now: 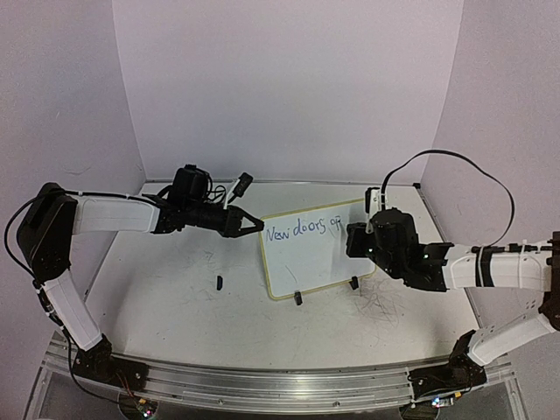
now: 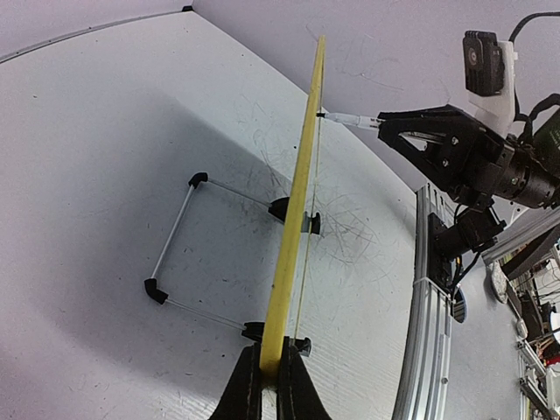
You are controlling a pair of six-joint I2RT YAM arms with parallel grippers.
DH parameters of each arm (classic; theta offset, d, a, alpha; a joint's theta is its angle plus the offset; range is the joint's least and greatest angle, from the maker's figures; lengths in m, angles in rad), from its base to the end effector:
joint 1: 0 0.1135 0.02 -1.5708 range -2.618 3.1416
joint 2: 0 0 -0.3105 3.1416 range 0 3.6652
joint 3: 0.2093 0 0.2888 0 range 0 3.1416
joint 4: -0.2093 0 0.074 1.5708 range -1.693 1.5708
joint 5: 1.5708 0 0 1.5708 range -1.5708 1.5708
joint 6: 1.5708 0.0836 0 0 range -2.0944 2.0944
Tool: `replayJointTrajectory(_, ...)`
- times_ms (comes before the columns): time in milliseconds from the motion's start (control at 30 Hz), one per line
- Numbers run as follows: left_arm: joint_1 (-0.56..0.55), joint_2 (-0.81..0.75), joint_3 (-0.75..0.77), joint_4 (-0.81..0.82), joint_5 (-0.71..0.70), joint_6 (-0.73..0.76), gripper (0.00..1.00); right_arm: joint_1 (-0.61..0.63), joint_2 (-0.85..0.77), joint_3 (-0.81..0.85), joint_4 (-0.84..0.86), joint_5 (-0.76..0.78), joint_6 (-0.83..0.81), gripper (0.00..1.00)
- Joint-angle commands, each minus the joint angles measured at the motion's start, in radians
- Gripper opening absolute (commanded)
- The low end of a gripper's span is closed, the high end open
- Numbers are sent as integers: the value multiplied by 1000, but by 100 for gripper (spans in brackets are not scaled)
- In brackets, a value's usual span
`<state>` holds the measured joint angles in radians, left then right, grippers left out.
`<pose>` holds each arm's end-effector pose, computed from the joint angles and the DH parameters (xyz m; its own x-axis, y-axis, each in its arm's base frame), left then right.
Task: Write a sentence on the whiteboard
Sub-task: Write a sentence on the whiteboard stand.
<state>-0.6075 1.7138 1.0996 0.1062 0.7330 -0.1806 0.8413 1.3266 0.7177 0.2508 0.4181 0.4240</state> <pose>0.3364 -0.3020 0.2408 -0.5553 0.2235 -0.8011 0.8178 0.3219 -0.4771 0.2598 0.2397 0.2497 -0.3889 0.1291 -0.9122 -0.2938 0.9210 0.2556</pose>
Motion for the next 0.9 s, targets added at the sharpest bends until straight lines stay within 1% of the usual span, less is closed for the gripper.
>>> replayJointTrajectory(0, -12, -30, -6, -60, -8, 38, 0, -3, -53, -10, 43, 9, -10, 0)
replayJointTrajectory(100, -12, -32, -6, -60, -10, 39, 0, -4, -124, -62, 43, 4, -16, 0)
replayJointTrajectory(167, -12, -32, -3, -59, -9, 39, 0, -14, -137, -78, 32, -15, -21, 0)
replayJointTrajectory(333, -12, -35, -6, -60, -11, 41, 0, -23, -91, -49, 29, -64, -22, 0)
replayJointTrajectory(533, -12, -31, -4, -61, -9, 41, 0, -25, -49, -18, 57, -60, -41, 0)
replayJointTrajectory(867, -14, -31, -4, -61, -6, 42, 0, -25, -66, -25, 71, -43, -41, 0)
